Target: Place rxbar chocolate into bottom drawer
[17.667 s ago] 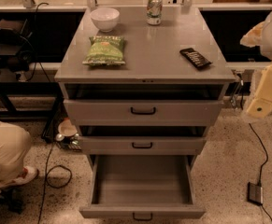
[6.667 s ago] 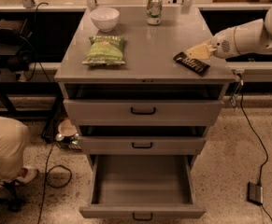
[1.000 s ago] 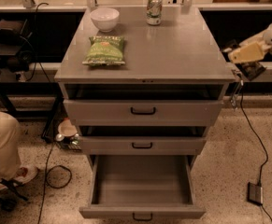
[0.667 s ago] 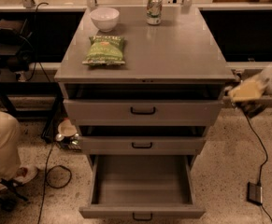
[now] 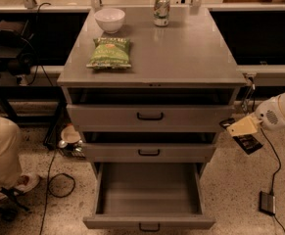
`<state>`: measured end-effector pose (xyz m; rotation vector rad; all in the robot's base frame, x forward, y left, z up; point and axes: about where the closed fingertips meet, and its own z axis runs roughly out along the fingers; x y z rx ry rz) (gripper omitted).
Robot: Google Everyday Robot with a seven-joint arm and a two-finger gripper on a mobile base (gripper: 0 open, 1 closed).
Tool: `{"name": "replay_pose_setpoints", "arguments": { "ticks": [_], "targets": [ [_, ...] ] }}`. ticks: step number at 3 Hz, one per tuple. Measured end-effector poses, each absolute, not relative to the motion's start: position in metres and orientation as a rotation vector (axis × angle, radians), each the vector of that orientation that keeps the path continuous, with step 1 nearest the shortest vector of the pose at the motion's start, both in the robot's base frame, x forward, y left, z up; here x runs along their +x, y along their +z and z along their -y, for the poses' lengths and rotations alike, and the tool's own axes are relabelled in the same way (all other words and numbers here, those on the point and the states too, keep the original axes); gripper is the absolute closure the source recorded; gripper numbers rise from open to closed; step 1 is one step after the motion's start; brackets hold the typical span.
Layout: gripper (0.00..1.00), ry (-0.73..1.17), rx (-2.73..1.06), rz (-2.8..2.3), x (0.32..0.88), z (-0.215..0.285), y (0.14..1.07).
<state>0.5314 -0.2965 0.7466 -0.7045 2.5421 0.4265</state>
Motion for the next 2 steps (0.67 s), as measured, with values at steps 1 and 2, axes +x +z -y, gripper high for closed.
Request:
{"name": "replay_pose_setpoints", "arguments": {
  "ticks": [1, 2],
  "targets": [
    [1.00, 0.437, -0.693, -2.604, 0.529, 0.293, 0.708],
    [1.00, 0.524, -0.717, -2.673, 0.517, 0.268, 0.631]
  ]
}}
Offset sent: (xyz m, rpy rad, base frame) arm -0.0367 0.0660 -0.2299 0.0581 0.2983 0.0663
